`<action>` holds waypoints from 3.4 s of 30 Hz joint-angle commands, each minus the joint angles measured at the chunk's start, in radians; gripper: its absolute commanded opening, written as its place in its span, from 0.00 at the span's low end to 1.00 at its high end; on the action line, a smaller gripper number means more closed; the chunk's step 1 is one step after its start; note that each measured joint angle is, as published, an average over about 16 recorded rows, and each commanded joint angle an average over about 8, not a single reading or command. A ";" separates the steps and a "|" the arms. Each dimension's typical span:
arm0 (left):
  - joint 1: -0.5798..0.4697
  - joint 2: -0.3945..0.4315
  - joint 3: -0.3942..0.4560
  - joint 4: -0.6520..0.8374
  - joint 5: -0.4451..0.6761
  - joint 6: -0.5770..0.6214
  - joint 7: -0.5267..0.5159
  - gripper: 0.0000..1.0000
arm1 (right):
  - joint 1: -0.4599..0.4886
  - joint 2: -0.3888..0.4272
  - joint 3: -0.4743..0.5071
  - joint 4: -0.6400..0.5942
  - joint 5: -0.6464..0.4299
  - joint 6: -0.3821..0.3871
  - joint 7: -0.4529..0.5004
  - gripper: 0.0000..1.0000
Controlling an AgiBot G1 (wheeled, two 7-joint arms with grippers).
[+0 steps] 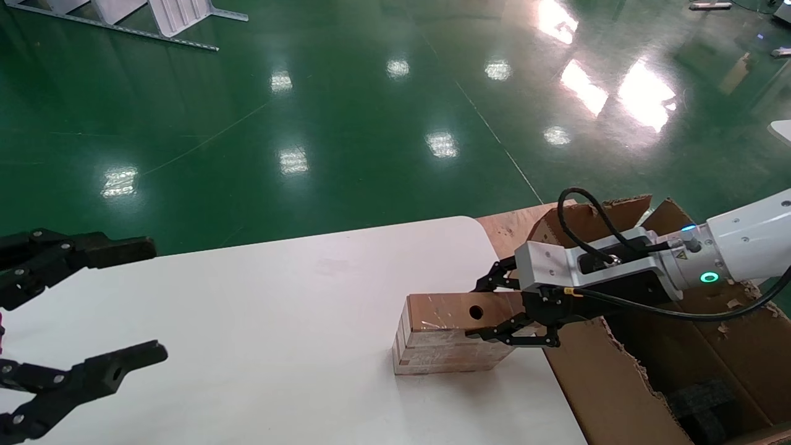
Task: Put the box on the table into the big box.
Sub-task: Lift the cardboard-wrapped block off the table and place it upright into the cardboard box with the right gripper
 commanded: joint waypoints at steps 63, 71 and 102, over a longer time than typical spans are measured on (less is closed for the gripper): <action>0.000 0.000 0.001 0.000 0.000 0.000 0.000 1.00 | -0.229 0.319 0.094 -1.192 0.550 -0.005 -0.309 0.00; 0.000 0.000 0.001 0.000 0.000 0.000 0.000 1.00 | -0.213 0.286 0.090 -1.282 0.550 0.017 -0.348 0.00; 0.000 0.000 0.001 0.000 -0.001 0.000 0.000 1.00 | -0.003 0.173 -0.095 -1.514 0.495 0.083 -0.425 0.00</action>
